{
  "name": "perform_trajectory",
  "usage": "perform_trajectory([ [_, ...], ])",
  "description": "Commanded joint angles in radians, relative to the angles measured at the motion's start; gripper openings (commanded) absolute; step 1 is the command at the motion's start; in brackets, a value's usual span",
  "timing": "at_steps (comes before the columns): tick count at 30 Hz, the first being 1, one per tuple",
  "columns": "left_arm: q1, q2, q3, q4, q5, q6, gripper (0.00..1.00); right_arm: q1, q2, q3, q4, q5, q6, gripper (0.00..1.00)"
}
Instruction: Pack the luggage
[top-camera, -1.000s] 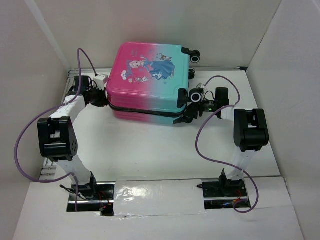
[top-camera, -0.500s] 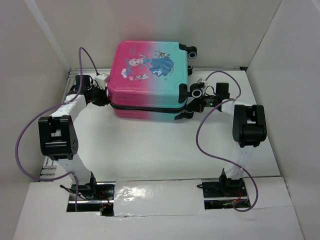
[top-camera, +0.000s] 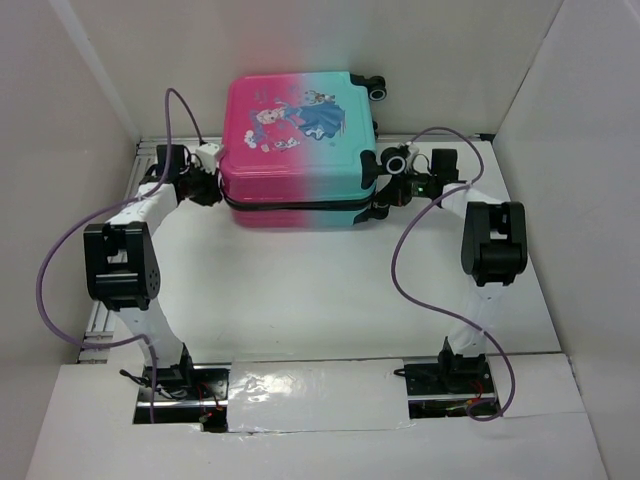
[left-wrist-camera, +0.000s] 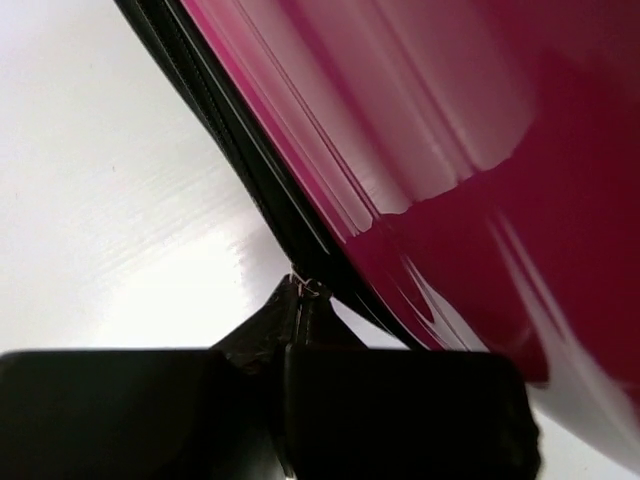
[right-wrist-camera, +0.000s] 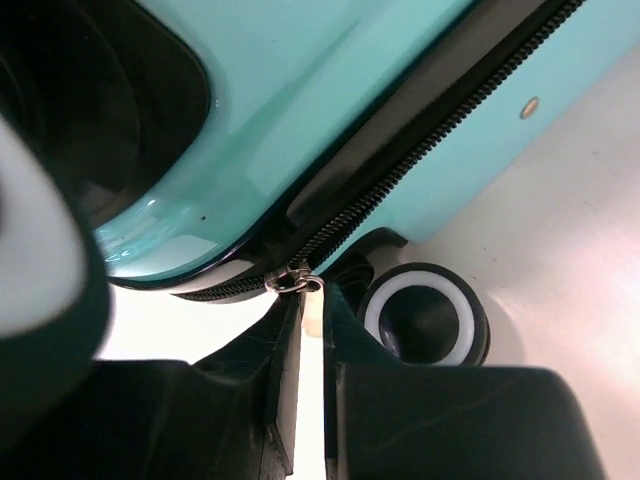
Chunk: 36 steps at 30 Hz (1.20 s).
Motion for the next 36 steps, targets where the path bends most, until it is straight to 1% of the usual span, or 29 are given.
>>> perform_trajectory([
  [1, 0.025, 0.084, 0.114, -0.016, 0.085, 0.079, 0.00, -0.006, 0.121, 0.146, 0.044, 0.392, 0.050, 0.00],
  [2, 0.025, 0.109, 0.145, -0.042, 0.111, 0.105, 0.00, -0.006, 0.138, 0.172, 0.027, 0.392, 0.059, 0.00],
  [3, 0.036, 0.133, 0.218, -0.112, 0.139, 0.118, 0.00, -0.006, 0.156, 0.201, -0.008, 0.392, 0.049, 0.00],
  [4, 0.036, 0.158, 0.252, -0.140, 0.157, 0.118, 0.00, -0.006, 0.176, 0.267, -0.030, 0.382, 0.049, 0.00],
  [6, 0.045, 0.218, 0.321, -0.168, 0.168, 0.127, 0.00, -0.006, 0.228, 0.318, -0.074, 0.382, 0.020, 0.00],
  [7, 0.045, 0.232, 0.339, -0.168, 0.168, 0.127, 0.00, -0.006, 0.242, 0.359, -0.084, 0.366, 0.004, 0.00],
  [9, 0.045, 0.270, 0.375, -0.168, 0.159, 0.136, 0.00, -0.006, 0.273, 0.387, -0.084, 0.365, 0.004, 0.00],
  [13, 0.045, 0.334, 0.494, -0.168, 0.135, 0.118, 0.00, -0.006, 0.336, 0.488, -0.073, 0.338, 0.013, 0.00],
  [14, 0.045, 0.347, 0.514, -0.151, 0.097, 0.095, 0.00, -0.006, 0.368, 0.545, -0.082, 0.350, 0.013, 0.00],
  [16, 0.034, 0.373, 0.557, -0.136, 0.049, 0.075, 0.00, -0.006, 0.397, 0.599, -0.093, 0.382, 0.023, 0.00],
  [18, 0.010, 0.404, 0.606, -0.110, -0.021, 0.055, 0.00, 0.008, 0.431, 0.660, -0.093, 0.456, 0.023, 0.00],
  [20, 0.001, 0.416, 0.628, -0.084, -0.033, 0.043, 0.00, 0.037, 0.451, 0.700, -0.093, 0.505, 0.003, 0.00],
  [21, 0.001, 0.416, 0.639, -0.083, -0.016, 0.043, 0.00, 0.037, 0.471, 0.743, -0.093, 0.537, 0.003, 0.00],
  [23, 0.001, 0.416, 0.639, -0.050, 0.012, 0.043, 0.00, 0.037, 0.491, 0.778, -0.073, 0.537, -0.020, 0.00],
  [24, 0.001, 0.416, 0.639, -0.050, 0.012, 0.052, 0.00, 0.037, 0.518, 0.830, -0.073, 0.508, -0.020, 0.00],
  [25, 0.001, 0.416, 0.639, -0.050, 0.048, 0.072, 0.00, 0.037, 0.531, 0.858, -0.102, 0.470, -0.054, 0.00],
  [26, 0.001, 0.416, 0.639, -0.050, 0.070, 0.084, 0.00, 0.024, 0.543, 0.898, -0.111, 0.374, -0.071, 0.00],
  [27, 0.001, 0.427, 0.639, -0.069, 0.107, 0.099, 0.00, 0.023, 0.552, 0.909, -0.111, 0.353, -0.085, 0.00],
  [29, 0.001, 0.427, 0.648, -0.102, 0.107, 0.119, 0.00, 0.014, 0.552, 0.909, -0.122, 0.333, -0.085, 0.00],
  [32, 0.001, 0.427, 0.628, -0.126, 0.119, 0.138, 0.00, 0.005, 0.468, 0.802, -0.102, 0.301, -0.147, 0.00],
  [33, 0.001, 0.410, 0.614, -0.139, 0.119, 0.138, 0.00, 0.005, 0.421, 0.731, -0.093, 0.287, -0.164, 0.00],
  [34, 0.001, 0.399, 0.598, -0.139, 0.119, 0.147, 0.00, 0.005, 0.401, 0.708, -0.093, 0.266, -0.195, 0.00],
  [36, 0.001, 0.368, 0.547, -0.139, 0.110, 0.147, 0.00, 0.005, 0.379, 0.708, -0.162, 0.226, -0.238, 0.00],
])
